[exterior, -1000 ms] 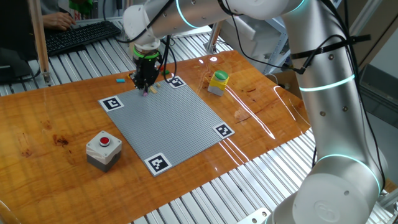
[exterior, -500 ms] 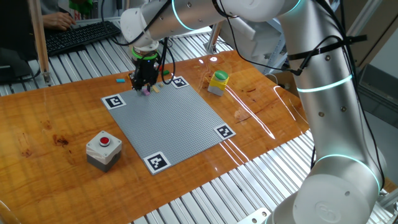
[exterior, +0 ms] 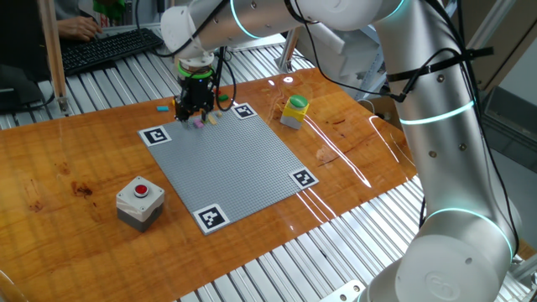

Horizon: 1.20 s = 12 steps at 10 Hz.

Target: Build with small Lego blocks

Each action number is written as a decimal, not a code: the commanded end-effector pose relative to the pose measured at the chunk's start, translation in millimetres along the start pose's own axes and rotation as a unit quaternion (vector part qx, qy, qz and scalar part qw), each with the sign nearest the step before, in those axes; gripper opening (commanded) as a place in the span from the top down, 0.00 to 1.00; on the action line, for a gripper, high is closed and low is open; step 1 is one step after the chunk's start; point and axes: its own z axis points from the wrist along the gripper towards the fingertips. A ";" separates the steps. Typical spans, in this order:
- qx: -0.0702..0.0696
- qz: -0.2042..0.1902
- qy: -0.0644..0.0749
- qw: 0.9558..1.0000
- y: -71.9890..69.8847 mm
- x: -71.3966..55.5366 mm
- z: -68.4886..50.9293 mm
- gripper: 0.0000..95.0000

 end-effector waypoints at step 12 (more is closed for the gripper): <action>-0.007 -0.014 0.017 1.000 -7.8 2.0 -11.5 1.00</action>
